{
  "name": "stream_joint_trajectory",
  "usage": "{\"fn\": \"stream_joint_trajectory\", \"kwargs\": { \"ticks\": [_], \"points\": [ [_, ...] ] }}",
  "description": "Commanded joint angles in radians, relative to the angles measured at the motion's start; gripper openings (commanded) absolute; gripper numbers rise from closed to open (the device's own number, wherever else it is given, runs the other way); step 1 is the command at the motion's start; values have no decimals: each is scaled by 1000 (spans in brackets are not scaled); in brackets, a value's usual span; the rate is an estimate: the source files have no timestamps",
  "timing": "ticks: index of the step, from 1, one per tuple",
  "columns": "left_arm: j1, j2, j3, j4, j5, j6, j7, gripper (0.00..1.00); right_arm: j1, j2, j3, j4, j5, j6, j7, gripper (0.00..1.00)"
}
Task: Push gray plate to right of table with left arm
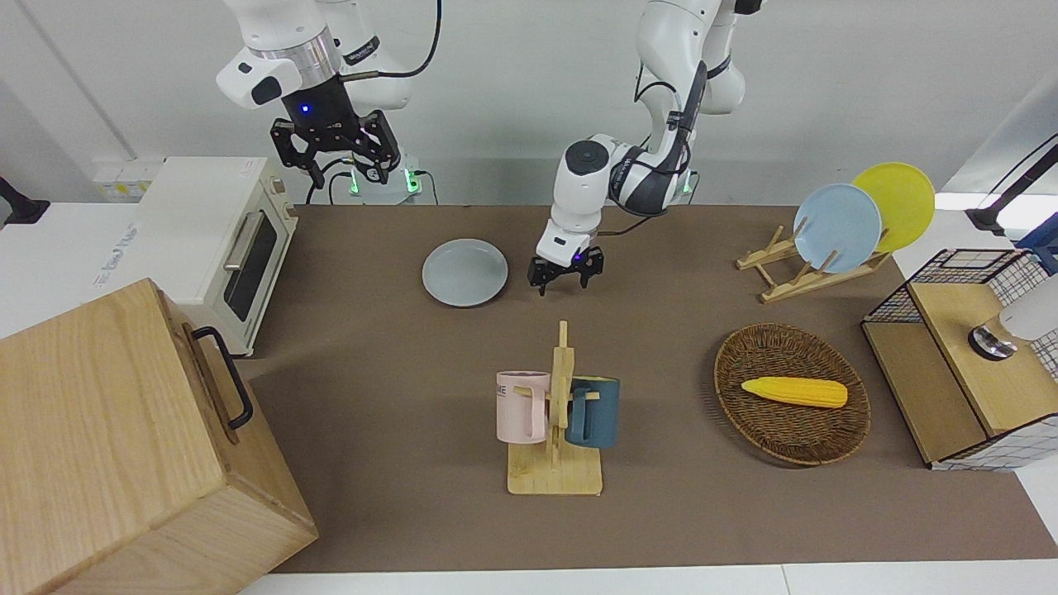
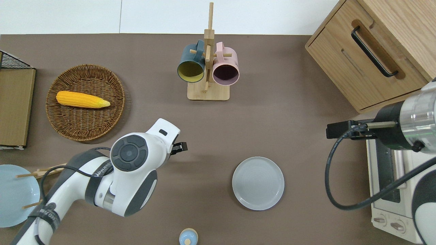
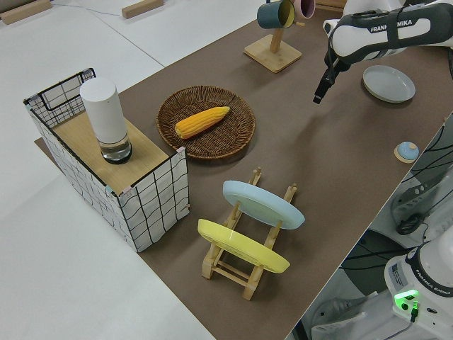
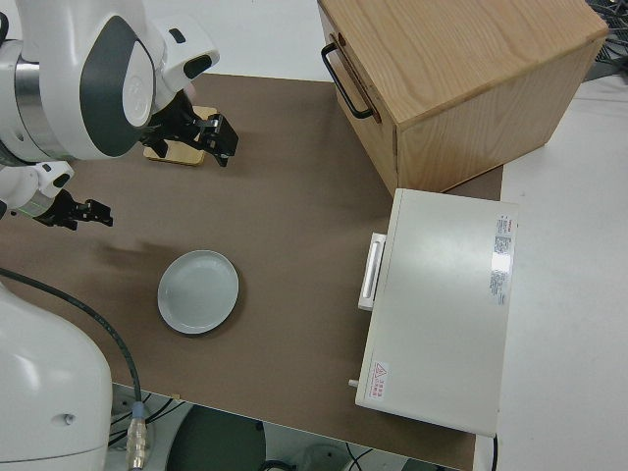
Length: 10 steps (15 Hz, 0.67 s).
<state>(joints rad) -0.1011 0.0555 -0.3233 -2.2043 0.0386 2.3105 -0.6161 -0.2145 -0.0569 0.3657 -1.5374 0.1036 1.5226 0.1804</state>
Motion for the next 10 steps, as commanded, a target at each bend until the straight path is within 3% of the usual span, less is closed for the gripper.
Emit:
{"fn": "stream_joint_trajectory", "kwargs": {
  "ticks": [1,7,10],
  "points": [
    [86,-31,-10,-3,10,-25,105,993,-6,6,4,14,16,-5,2,996],
    [184,-48,-6,69,12,-81,180,993,-6,6,4,14,16,-5,2,996],
    [193,-46,-8,129,10,-138,200,993,-6,6,4,14,16,-5,2,996]
  ]
}}
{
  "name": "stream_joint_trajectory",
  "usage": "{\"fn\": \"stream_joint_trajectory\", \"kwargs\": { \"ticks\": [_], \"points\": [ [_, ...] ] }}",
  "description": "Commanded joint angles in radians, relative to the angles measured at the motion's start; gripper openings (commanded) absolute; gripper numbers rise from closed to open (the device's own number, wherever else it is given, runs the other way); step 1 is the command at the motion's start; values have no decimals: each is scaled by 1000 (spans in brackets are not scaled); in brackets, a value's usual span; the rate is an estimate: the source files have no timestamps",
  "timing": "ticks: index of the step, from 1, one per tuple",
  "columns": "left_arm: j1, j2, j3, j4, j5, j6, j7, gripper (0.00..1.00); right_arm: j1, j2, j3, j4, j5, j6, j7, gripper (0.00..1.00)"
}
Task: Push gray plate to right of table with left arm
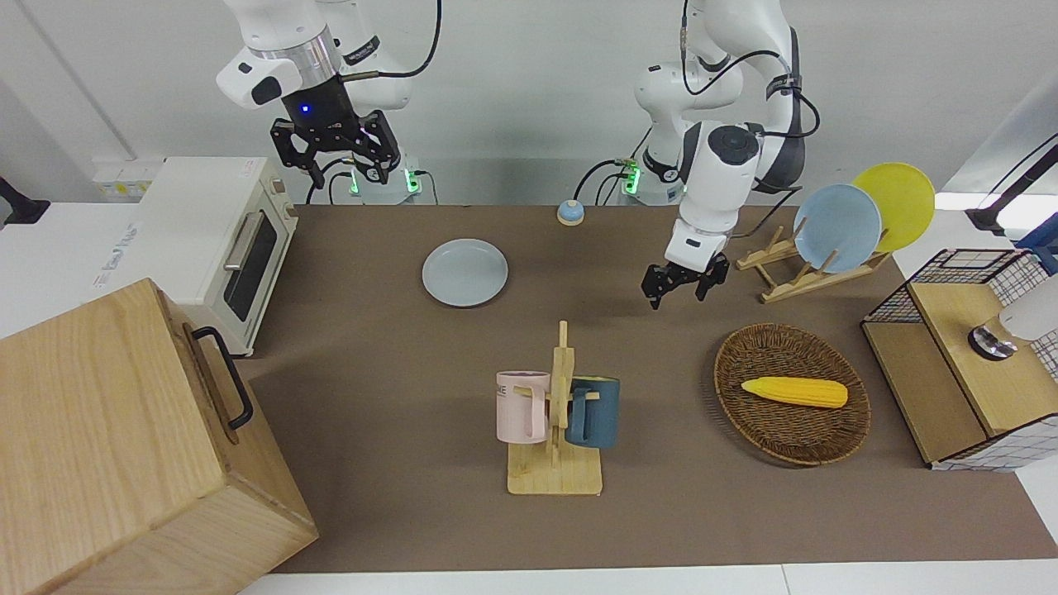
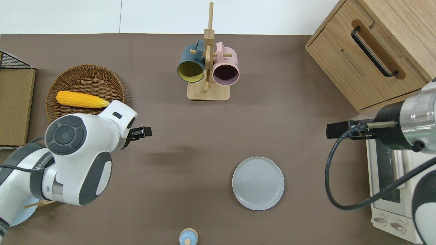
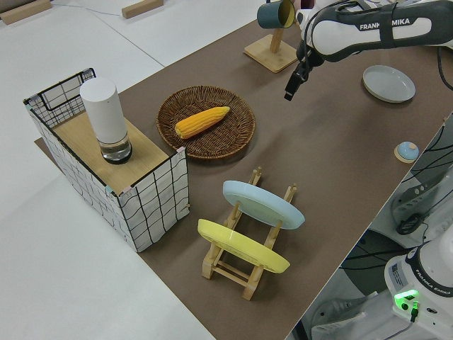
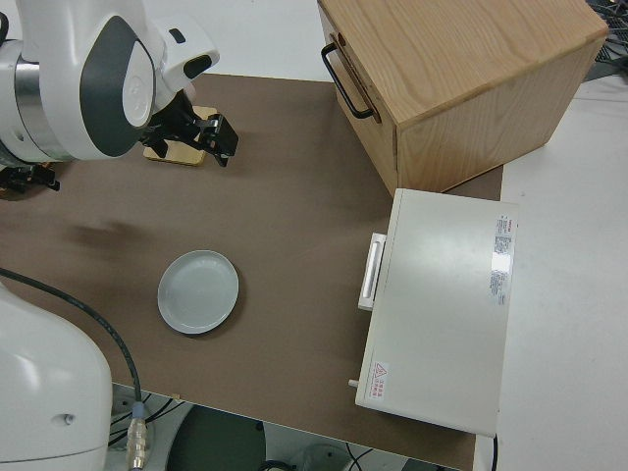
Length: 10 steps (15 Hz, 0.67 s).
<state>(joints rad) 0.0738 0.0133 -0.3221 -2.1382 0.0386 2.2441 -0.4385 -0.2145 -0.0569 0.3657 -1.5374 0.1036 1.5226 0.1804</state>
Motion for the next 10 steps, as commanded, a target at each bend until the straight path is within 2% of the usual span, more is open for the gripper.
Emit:
{"fn": "stream_joint_trajectory", "kwargs": {
  "ticks": [1,6,10],
  "points": [
    [18,-4,-9,78,10,-84,21,993,-6,6,4,14,16,-5,2,996],
    [18,-1,-8,125,10,-112,23,993,-6,6,4,14,16,-5,2,996],
    [12,34,0,240,20,-230,40,993,-6,6,4,14,16,-5,2,996]
  ]
}}
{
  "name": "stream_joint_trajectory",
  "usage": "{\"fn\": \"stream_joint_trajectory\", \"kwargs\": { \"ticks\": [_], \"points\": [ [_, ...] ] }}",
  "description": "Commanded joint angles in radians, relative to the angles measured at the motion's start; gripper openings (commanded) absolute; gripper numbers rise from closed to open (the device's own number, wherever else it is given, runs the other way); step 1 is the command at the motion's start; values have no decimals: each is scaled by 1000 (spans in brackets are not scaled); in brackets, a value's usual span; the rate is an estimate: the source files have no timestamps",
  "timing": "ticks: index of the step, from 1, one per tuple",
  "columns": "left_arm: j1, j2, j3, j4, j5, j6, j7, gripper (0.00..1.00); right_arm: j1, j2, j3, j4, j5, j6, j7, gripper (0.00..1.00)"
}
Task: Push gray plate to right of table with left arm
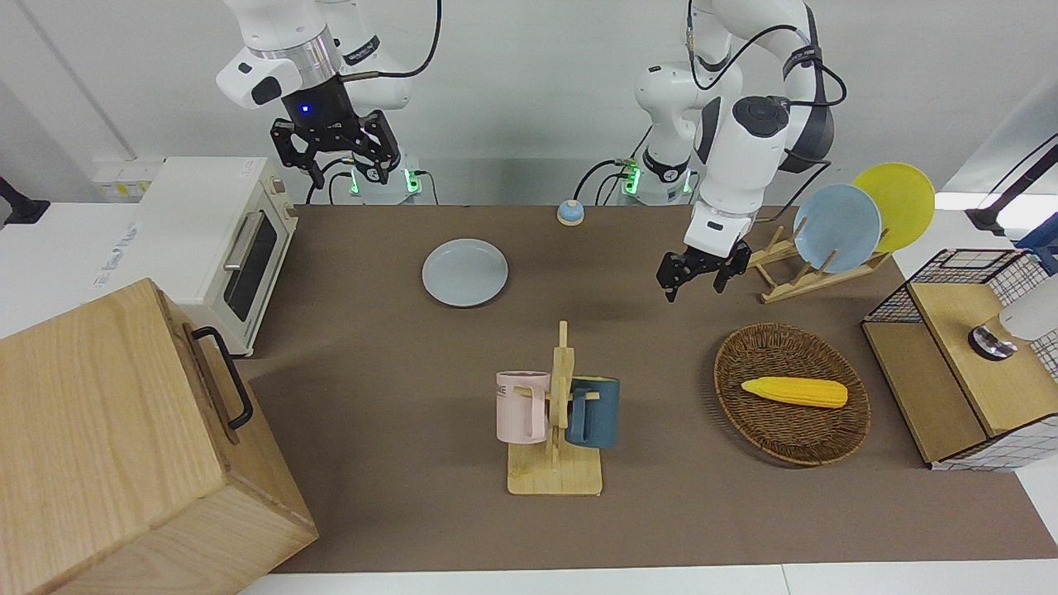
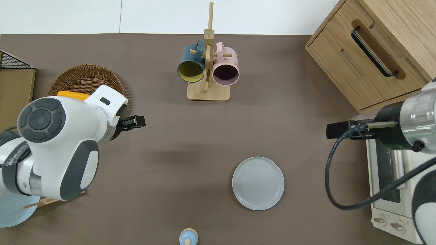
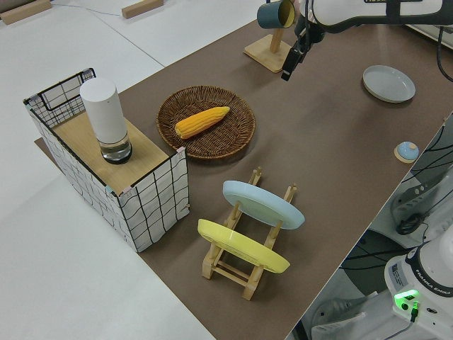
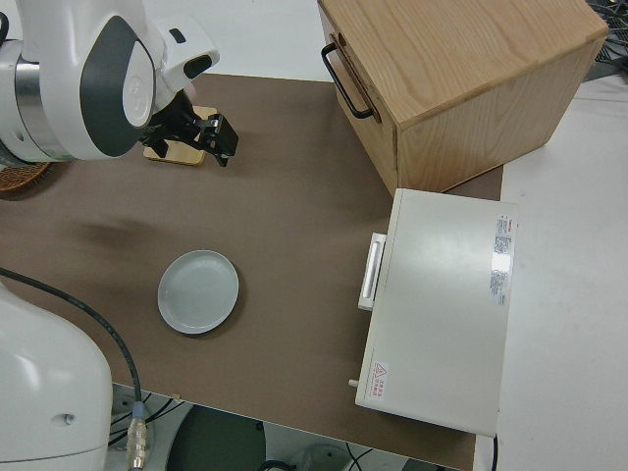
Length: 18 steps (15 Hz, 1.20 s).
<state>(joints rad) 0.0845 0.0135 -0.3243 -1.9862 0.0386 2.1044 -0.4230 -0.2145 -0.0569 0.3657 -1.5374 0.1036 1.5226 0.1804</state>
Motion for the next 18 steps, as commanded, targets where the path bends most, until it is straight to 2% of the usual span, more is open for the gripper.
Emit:
{"fn": "stream_joint_trajectory", "kwargs": {
  "ticks": [1,4,6,7,10,11,12,13,18],
  "points": [
    [-2,32,23,107,20,-121,51,993,-6,6,4,14,16,-5,2,996],
    [-15,32,73,188,10,-220,136,993,-6,6,4,14,16,-5,2,996],
    [-46,31,134,239,10,-282,177,993,-6,6,4,14,16,-5,2,996],
    [-80,31,180,266,9,-320,203,993,-6,6,4,14,16,-5,2,996],
    [-260,23,396,328,-2,-394,236,993,-6,6,4,14,16,-5,2,996],
    [-307,22,447,343,-2,-414,236,993,-6,6,4,14,16,-5,2,996],
    [-318,16,468,357,-3,-437,236,993,-6,6,4,14,16,-5,2,996],
    [-316,8,472,369,-3,-457,237,993,-6,6,4,14,16,-5,2,996],
    [-312,-1,469,423,-2,-524,234,993,-6,6,4,14,16,-5,2,996]
  ]
}}
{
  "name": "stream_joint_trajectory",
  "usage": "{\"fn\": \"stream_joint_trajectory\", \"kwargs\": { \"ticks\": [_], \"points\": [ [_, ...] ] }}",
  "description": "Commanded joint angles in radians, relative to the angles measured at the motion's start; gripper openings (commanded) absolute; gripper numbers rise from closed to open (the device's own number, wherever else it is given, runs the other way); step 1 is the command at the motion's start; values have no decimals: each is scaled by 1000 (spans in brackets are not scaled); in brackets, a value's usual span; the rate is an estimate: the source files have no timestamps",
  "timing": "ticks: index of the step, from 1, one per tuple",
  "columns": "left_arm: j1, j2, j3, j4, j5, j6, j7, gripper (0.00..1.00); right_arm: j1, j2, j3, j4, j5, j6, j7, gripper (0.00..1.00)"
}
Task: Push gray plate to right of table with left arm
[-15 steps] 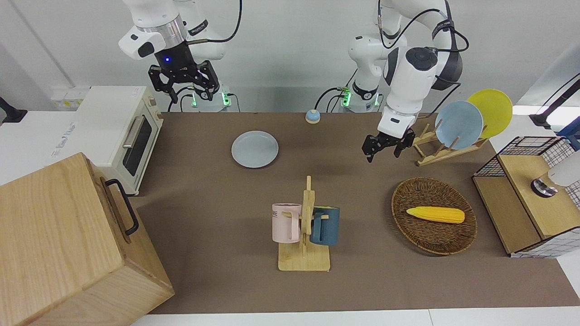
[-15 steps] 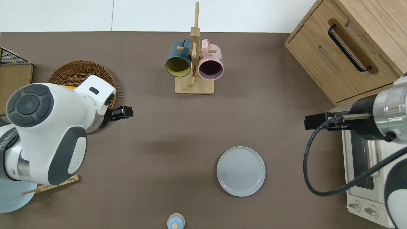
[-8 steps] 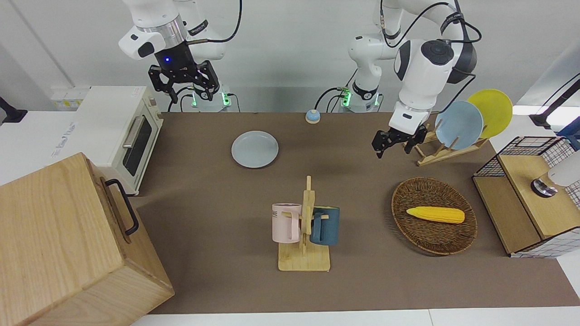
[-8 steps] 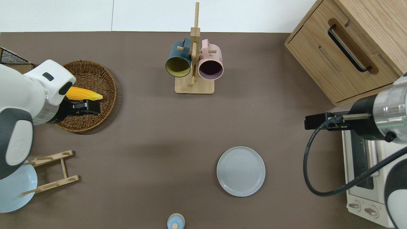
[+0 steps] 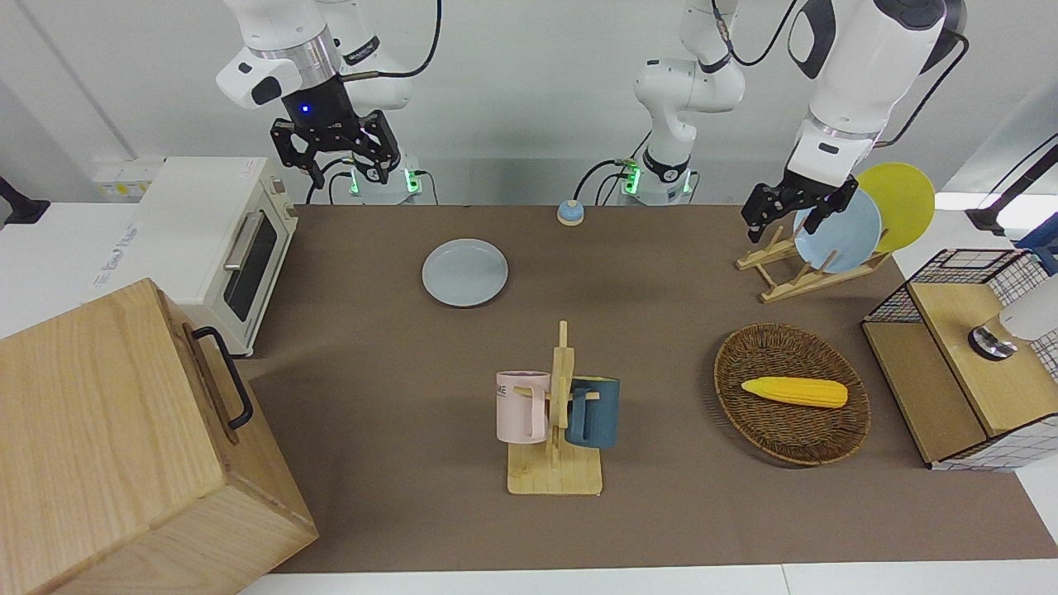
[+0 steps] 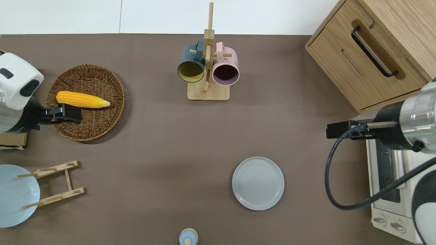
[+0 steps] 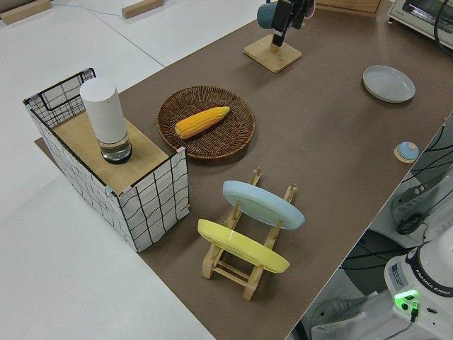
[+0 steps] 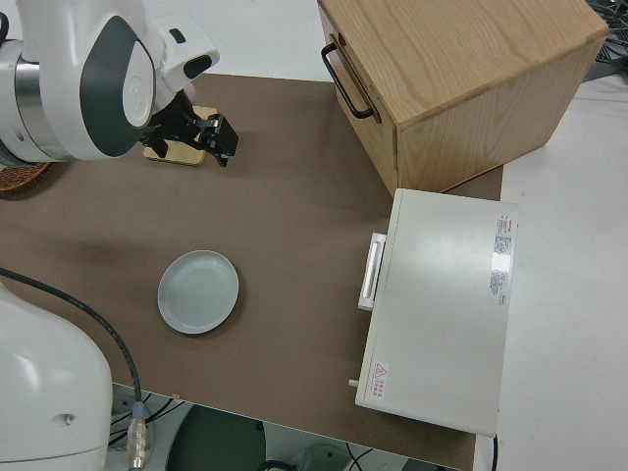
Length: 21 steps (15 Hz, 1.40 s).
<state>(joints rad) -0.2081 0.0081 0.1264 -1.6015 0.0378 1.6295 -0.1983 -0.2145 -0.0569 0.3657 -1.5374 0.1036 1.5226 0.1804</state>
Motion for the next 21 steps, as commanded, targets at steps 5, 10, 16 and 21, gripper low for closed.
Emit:
{"fn": "stream_joint_trajectory", "kwargs": {
  "ticks": [5,10,16,21],
  "points": [
    [34,-20,-45,52,-4,-158,10,993,-6,6,4,14,16,-5,2,996],
    [188,-20,-218,51,-12,-149,0,993,-6,6,4,14,16,-5,2,996],
    [194,-22,-206,51,-9,-149,0,993,-6,6,4,14,16,-5,2,996],
    [197,-25,-211,51,-10,-149,-3,993,-6,6,4,14,16,-5,2,996]
  ]
}}
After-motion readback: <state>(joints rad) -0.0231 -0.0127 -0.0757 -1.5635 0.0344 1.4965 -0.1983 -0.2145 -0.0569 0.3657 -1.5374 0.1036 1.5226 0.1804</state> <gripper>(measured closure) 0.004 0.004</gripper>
